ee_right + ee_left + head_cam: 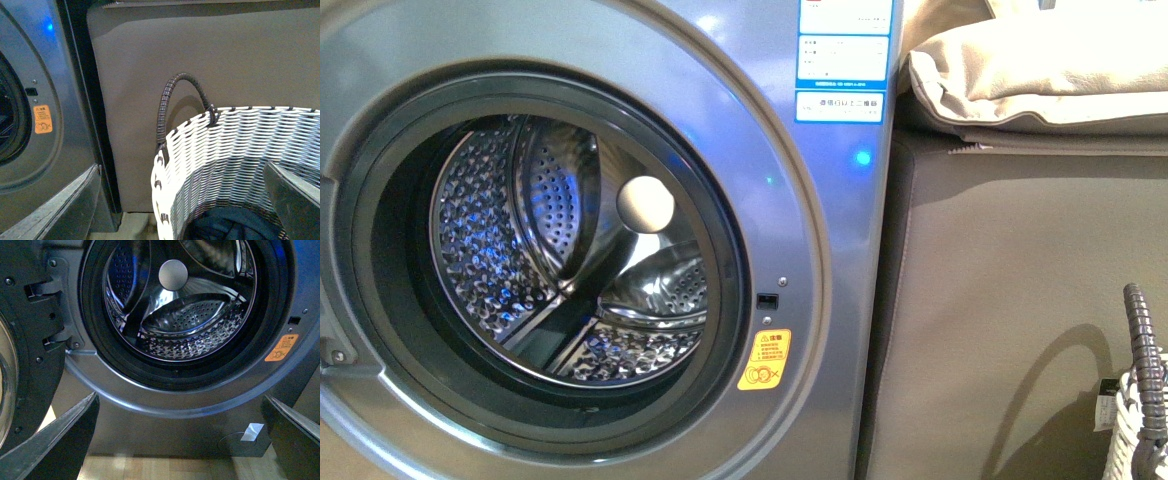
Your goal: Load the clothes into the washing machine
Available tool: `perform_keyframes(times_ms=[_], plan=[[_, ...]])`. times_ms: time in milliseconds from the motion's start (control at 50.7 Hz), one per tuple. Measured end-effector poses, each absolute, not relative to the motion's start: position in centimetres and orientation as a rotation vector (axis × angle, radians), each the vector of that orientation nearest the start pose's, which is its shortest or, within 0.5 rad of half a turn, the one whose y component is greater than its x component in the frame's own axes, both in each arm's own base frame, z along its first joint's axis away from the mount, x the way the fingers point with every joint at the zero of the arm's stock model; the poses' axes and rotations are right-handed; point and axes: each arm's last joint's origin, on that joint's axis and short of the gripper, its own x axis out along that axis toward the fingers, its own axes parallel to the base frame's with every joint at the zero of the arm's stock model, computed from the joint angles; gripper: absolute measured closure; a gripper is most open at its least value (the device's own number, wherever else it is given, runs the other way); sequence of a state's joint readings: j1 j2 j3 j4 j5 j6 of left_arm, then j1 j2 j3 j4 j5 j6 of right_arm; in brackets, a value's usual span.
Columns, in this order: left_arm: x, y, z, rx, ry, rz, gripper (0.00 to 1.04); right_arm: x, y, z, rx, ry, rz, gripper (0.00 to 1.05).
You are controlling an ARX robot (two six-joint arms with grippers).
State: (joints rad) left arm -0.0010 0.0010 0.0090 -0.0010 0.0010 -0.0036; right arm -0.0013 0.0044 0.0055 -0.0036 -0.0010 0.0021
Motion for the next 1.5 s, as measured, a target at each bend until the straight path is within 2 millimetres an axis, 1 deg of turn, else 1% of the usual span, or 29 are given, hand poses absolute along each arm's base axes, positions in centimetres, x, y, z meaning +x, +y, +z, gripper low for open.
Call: perform_keyframes(times_ms=[1204,1283,1342,1500], plan=[[9.72,-0.01,16.64,-0.004,-0.007,-0.002,0.07,9.77,-0.01,16.46,0.002,0.002,-0.003,0.08],[9.72,-0.01,16.64,-0.004,-0.007,-0.002,0.07,9.74,0.1,16.87,0.092,-0.045,-0.047,0.08],[9.72,-0.01,16.64,-0.004,-0.007,-0.002,0.07,9.75,0.32,16.88,0.16,-0.044,-0.029,0.08],[9.72,-0.01,16.64,-0.004,-0.007,-0.002,0.07,10.23,0.38,17.1,0.187,-0.041,0.026,0.08]])
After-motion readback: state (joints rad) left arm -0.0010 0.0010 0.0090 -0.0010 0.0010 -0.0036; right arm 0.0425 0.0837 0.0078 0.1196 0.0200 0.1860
